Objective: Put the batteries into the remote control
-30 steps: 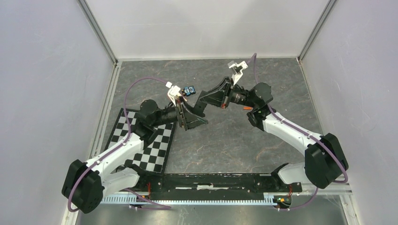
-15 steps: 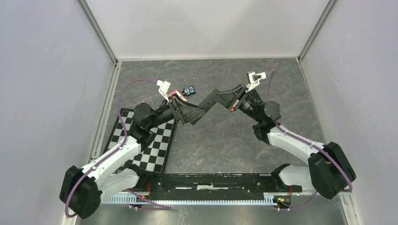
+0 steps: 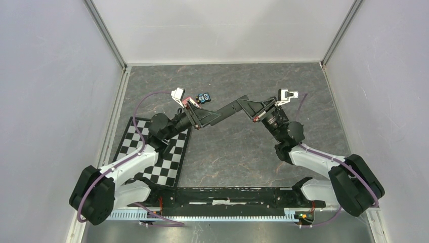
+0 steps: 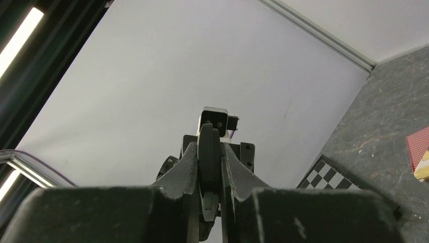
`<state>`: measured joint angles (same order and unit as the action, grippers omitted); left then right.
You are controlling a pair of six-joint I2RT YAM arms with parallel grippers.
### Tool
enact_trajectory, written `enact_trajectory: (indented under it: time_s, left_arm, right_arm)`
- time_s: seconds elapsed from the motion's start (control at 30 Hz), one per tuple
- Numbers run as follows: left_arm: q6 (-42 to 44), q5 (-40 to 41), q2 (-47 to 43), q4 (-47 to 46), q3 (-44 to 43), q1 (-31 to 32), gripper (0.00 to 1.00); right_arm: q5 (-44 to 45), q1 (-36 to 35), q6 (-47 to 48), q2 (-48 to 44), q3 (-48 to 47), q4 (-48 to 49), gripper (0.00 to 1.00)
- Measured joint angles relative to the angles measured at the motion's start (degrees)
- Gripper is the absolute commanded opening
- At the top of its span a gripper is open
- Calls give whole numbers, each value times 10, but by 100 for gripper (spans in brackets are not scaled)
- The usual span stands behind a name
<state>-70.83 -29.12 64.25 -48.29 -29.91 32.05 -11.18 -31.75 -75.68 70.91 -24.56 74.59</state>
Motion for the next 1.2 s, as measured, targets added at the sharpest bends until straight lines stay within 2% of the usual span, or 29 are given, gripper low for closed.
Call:
enact_trajectory:
  time_s: [0.3, 0.47, 0.6, 0.8, 0.93, 1.2]
  left_arm:
    - [-18, 7, 9, 3, -1, 8, 41]
    - [9, 5, 6, 80, -35, 8, 3]
    - [43, 4, -7, 145, -58, 9, 2]
    - [67, -6, -10, 229, -60, 16, 2]
    - [78, -13, -10, 294, -56, 21, 2]
    - [93, 6, 3, 341, -46, 10, 2]
  right_arm:
    - [23, -1, 3, 14, 0, 8, 0]
    - [27, -1, 7, 30, 3, 6, 0]
    - [33, -1, -4, 34, 16, 18, 3]
    - [31, 0, -28, 56, 88, 71, 29]
    - [21, 0, -28, 79, 139, 91, 41]
    - [22, 7, 20, 113, 183, 70, 53]
